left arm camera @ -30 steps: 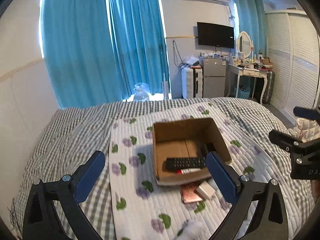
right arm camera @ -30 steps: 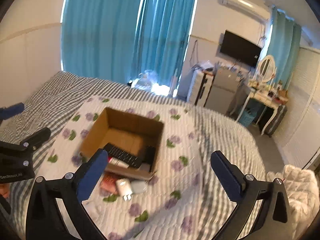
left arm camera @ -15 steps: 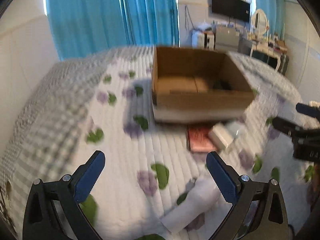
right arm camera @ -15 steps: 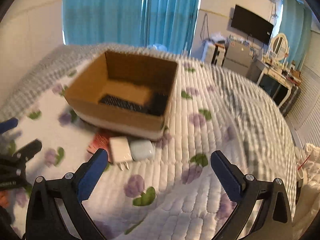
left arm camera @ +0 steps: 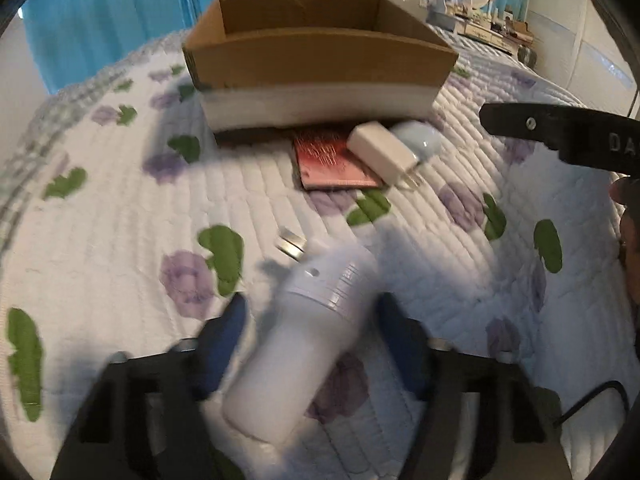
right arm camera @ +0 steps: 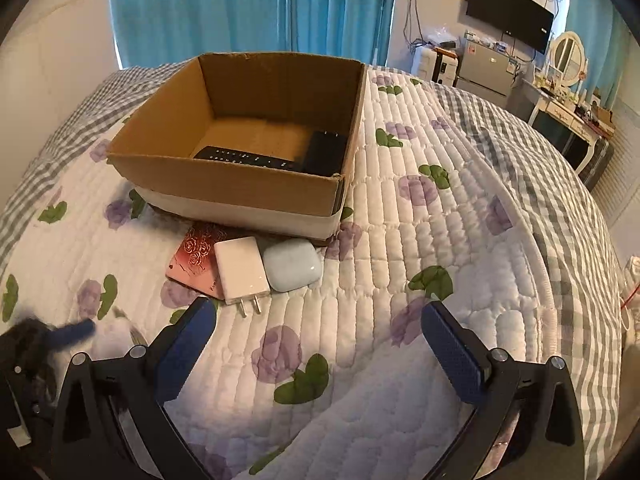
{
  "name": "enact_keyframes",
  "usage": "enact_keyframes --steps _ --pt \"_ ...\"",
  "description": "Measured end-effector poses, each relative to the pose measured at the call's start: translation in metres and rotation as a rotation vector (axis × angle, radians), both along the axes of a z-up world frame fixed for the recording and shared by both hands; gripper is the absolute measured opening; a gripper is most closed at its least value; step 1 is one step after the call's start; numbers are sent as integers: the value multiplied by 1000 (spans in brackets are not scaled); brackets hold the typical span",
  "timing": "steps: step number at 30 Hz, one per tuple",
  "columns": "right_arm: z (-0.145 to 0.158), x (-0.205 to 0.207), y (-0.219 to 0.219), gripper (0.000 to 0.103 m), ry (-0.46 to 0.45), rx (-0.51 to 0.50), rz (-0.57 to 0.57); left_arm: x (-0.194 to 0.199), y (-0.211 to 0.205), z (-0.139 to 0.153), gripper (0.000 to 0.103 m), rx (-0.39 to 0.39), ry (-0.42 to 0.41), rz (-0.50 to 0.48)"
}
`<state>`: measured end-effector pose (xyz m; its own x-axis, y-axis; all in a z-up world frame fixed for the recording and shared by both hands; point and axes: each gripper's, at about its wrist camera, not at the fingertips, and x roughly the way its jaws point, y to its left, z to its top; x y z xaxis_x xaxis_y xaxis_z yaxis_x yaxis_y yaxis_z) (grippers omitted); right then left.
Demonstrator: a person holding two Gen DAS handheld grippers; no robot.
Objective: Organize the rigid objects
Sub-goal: 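Grasp the white plug adapter with the left tool, then grasp the second white charger with right tool while left tool holds the adapter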
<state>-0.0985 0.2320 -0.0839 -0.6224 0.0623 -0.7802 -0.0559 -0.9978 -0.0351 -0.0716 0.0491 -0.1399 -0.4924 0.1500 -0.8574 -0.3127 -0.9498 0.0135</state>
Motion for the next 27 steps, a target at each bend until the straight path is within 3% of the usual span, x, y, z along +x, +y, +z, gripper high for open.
enact_keyframes --steps 4,8,15,18,23,27 --pt "-1 1 0 103 2 -3 0 2 -1 6 46 8 5 0" --pt "0 0 0 103 2 -12 -1 0 -7 22 46 46 1 46" --pt "1 -9 -6 103 -4 -50 25 -27 -19 74 46 64 94 75" --pt "-1 -18 -11 103 -8 -56 36 -48 -22 88 46 34 139 93" --pt "-10 -33 -22 102 -34 -59 75 -87 -25 80 46 0 142 117" --pt "-24 -48 -28 88 -93 -76 104 -106 -27 58 46 13 94 114"
